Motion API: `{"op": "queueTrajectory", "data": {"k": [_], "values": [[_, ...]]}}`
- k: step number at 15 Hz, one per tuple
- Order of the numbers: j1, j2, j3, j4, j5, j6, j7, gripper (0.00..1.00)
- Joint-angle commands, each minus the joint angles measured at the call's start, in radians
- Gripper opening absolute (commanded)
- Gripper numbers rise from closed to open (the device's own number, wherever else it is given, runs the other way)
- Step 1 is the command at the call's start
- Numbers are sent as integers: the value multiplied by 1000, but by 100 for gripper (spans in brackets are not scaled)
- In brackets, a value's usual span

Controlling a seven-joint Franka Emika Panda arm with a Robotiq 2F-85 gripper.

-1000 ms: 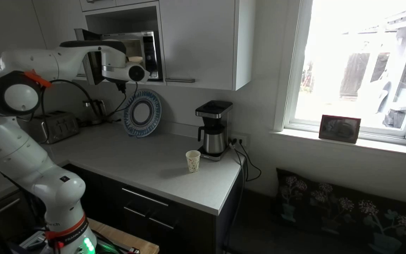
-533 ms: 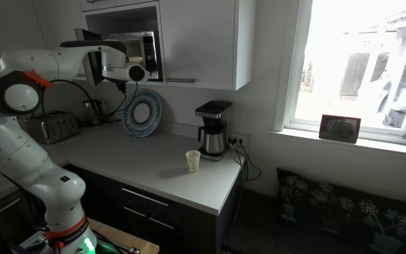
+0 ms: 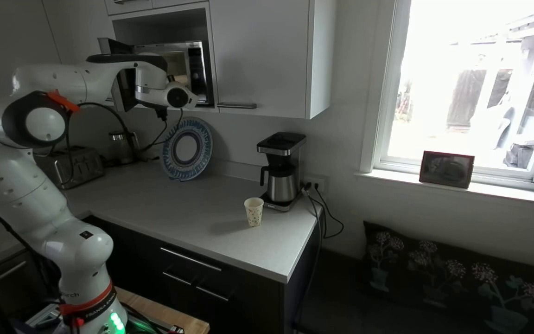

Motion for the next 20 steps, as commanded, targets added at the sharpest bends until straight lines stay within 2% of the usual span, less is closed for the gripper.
{"op": "queueTrajectory", "data": {"k": [1,10,18,19,20], "values": [[31,52,22,52,51,96,8,0],[67,99,39,116,92,221,22,0],[61,136,79,150,99,296,15,0],[62,137,84,149,92,304,9,4],[61,138,88,152,91,311,7,28]]}}
